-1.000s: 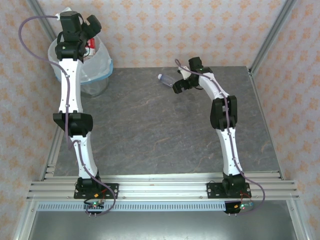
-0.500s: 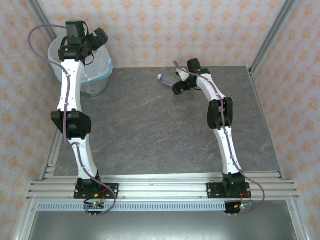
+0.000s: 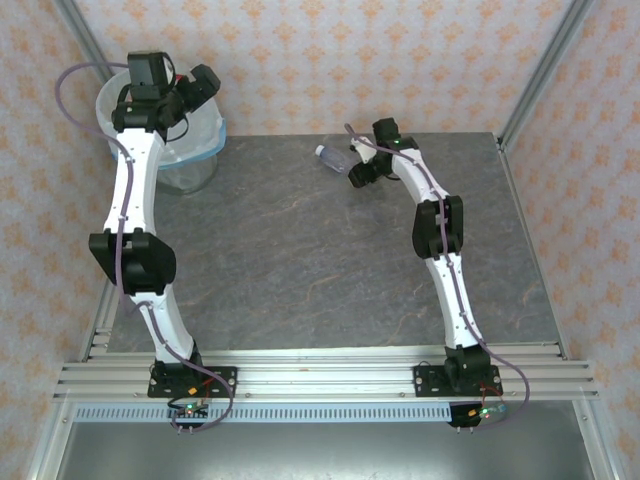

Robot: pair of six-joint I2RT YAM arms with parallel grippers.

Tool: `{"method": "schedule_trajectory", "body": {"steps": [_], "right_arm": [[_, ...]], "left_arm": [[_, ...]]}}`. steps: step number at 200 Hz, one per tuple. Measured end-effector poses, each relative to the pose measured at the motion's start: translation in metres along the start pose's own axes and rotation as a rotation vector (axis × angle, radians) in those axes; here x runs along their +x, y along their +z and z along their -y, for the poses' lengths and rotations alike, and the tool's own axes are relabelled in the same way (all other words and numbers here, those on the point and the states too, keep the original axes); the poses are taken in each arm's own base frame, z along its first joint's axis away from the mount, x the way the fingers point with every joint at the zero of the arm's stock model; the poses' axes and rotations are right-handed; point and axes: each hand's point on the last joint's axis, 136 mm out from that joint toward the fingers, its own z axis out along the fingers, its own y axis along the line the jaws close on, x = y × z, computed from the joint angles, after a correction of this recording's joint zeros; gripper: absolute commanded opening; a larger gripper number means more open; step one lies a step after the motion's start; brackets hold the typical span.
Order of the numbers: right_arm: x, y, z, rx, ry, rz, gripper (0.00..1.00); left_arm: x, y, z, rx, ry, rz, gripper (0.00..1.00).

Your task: Put the plastic bottles in the bin

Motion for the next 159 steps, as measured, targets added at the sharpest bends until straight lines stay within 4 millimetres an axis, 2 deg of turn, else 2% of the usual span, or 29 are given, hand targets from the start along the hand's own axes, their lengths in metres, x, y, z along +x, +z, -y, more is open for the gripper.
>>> {"method": "schedule_trajectory", "body": {"steps": [33, 69, 89, 106, 136, 159], "right_arm": [[0.0, 0.0, -0.003, 0.004, -0.007, -0.009, 0.47], [0.003, -0.015, -0.015, -0.006, -0.016, -0.048, 0.45], [-0.002, -0.037, -0.027, -0.009, -0.031, -0.05, 0.45], [-0.006, -0.061, -0.04, -0.015, -0.043, -0.034, 0.45], [-0.007, -0.107, -0.064, -0.027, -0.056, 0.013, 0.45], [-0.01, -0.132, -0.079, -0.038, -0.044, 0.054, 0.45]], "left_arm": [[0.021, 0.001, 0.008, 0.027, 0.012, -0.038, 1.0], [0.055, -0.007, 0.05, 0.106, 0.096, -0.076, 1.0], [0.08, -0.011, 0.071, 0.159, 0.126, -0.105, 1.0], [0.099, -0.01, 0.079, 0.197, 0.135, -0.134, 1.0], [0.128, 0.004, 0.075, 0.226, 0.119, -0.189, 1.0], [0.153, 0.016, 0.069, 0.243, 0.084, -0.237, 1.0]]}}
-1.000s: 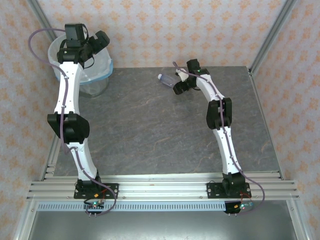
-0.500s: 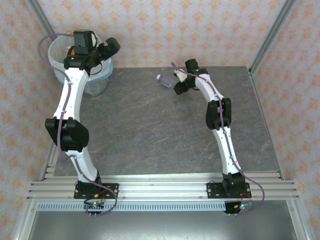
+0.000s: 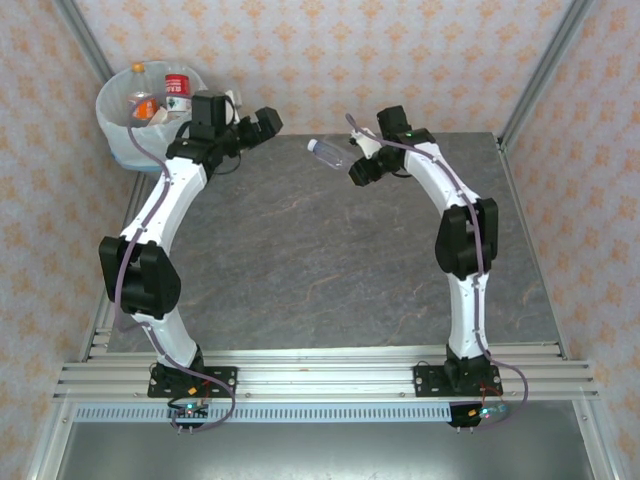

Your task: Put the plastic bottles in the bin

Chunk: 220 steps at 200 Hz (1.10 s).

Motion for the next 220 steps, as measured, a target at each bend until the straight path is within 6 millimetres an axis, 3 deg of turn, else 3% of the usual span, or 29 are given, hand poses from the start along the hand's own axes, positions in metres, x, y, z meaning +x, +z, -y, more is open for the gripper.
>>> {"method": "schedule_trajectory", "body": {"steps": [48, 94, 158, 220], "right_arm": [[0.013, -0.022, -0.052, -0.049, 0.092, 0.087, 0.44], [0.016, -0.029, -0.107, -0.083, 0.168, 0.177, 0.44], [-0.002, -0.037, -0.152, -0.111, 0.31, 0.316, 0.42], [-0.013, -0.035, -0.162, -0.148, 0.396, 0.383, 0.42]], "left_arm": [[0.043, 0.022, 0.014, 0.094, -0.036, -0.073, 1.0], [0.07, 0.014, 0.044, 0.201, -0.029, -0.088, 1.0], [0.072, 0.012, 0.062, 0.257, -0.021, -0.058, 1.0], [0.06, 0.012, 0.068, 0.287, -0.029, -0.016, 0.98]]}}
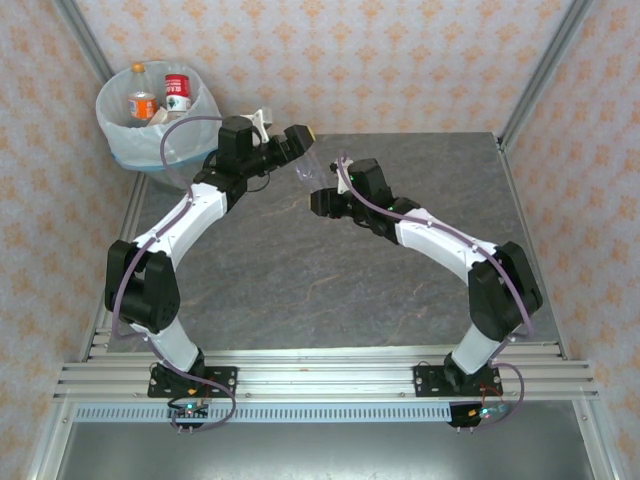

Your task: Put the plastic bottles in the bin

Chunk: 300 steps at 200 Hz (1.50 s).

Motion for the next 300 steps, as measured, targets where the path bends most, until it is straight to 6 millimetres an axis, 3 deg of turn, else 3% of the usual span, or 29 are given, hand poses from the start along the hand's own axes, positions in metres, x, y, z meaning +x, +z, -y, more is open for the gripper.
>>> {"method": "schedule_trajectory", "body": {"steps": [32, 63, 92, 108, 145, 162, 192, 222, 268, 300], "right_arm": [[-0.001, -0.001, 0.001, 0.025, 0.015, 0.026, 0.42], [-0.016, -0.006, -0.011, 0.011, -0.007, 0.091, 0.42], [-0.022, -0.008, -0.016, -0.009, -0.01, 0.113, 0.43], [-0.023, -0.009, -0.021, -0.031, -0.014, 0.115, 0.43], [-0.023, -0.009, -0.034, -0.104, -0.025, 0.109, 0.46], [-0.021, -0.009, -0.036, -0.122, -0.026, 0.097, 0.52], [-0.021, -0.009, -0.04, -0.142, -0.039, 0.1, 0.79], [-0.019, -0.011, -0.036, -0.127, -0.075, 0.116, 0.91], [-0.023, -0.033, -0.018, -0.047, -0.102, 0.162, 0.99], [-0.037, -0.058, 0.016, 0.09, -0.075, 0.239, 0.99]], "left_arm": [[0.0, 0.001, -0.004, -0.028, 0.002, -0.006, 1.0], [0.016, 0.002, -0.02, -0.111, -0.018, -0.051, 1.0], [0.021, 0.002, -0.017, -0.1, -0.018, -0.071, 0.98], [0.022, 0.003, -0.012, -0.074, -0.015, -0.077, 0.93], [0.02, 0.003, -0.003, -0.033, -0.001, -0.078, 0.7], [0.02, 0.004, -0.002, -0.027, 0.012, -0.076, 0.63], [0.018, 0.003, -0.002, -0.035, 0.021, -0.068, 0.59], [0.013, 0.002, -0.007, -0.073, 0.041, -0.054, 0.57], [-0.021, -0.012, -0.024, -0.149, 0.065, 0.015, 0.55], [-0.063, -0.037, -0.05, -0.252, 0.062, 0.103, 0.55]]}}
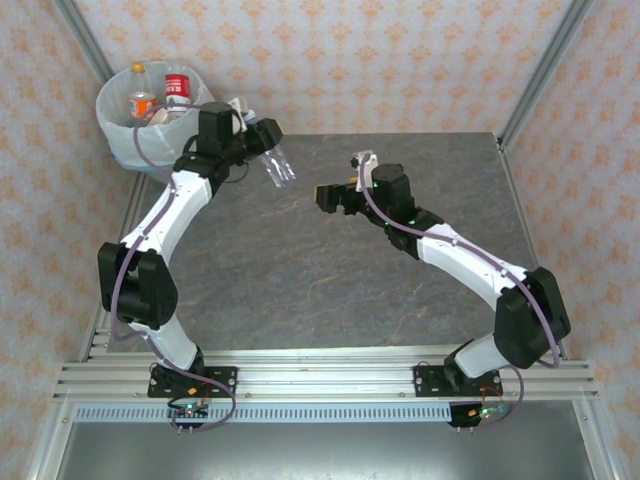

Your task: Put the plastic bottles in the bin

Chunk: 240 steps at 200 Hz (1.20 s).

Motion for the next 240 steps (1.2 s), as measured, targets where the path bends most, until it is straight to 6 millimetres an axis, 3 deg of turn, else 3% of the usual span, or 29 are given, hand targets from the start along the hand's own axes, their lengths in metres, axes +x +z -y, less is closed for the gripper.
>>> {"method": "schedule_trajectory", "body": {"steps": [31, 60, 90, 116, 137, 177, 240], "right_arm": [[-0.006, -0.016, 0.05, 0.187, 0.053, 0.049, 0.99], [0.004, -0.028, 0.09, 0.329, 0.108, 0.059, 0.99], [0.011, -0.032, 0.103, 0.391, 0.128, 0.055, 0.99], [0.01, -0.034, 0.106, 0.409, 0.13, 0.061, 0.99], [0.009, -0.035, 0.108, 0.422, 0.129, 0.067, 0.99], [0.007, -0.042, 0.11, 0.442, 0.128, 0.085, 0.99], [0.015, -0.055, 0.117, 0.485, 0.115, 0.086, 0.99]], "left_arm": [[-0.062, -0.028, -0.025, -0.132, 0.037, 0.148, 0.55], [-0.127, -0.07, -0.018, -0.224, 0.119, 0.309, 0.55], [-0.182, -0.107, -0.001, -0.302, 0.211, 0.468, 0.55], [-0.214, -0.12, -0.014, -0.41, 0.234, 0.548, 0.55], [-0.233, -0.121, -0.04, -0.502, 0.223, 0.58, 0.56], [-0.252, -0.118, -0.089, -0.673, 0.221, 0.601, 0.57], [-0.264, -0.121, -0.154, -0.871, 0.23, 0.591, 0.59]]}}
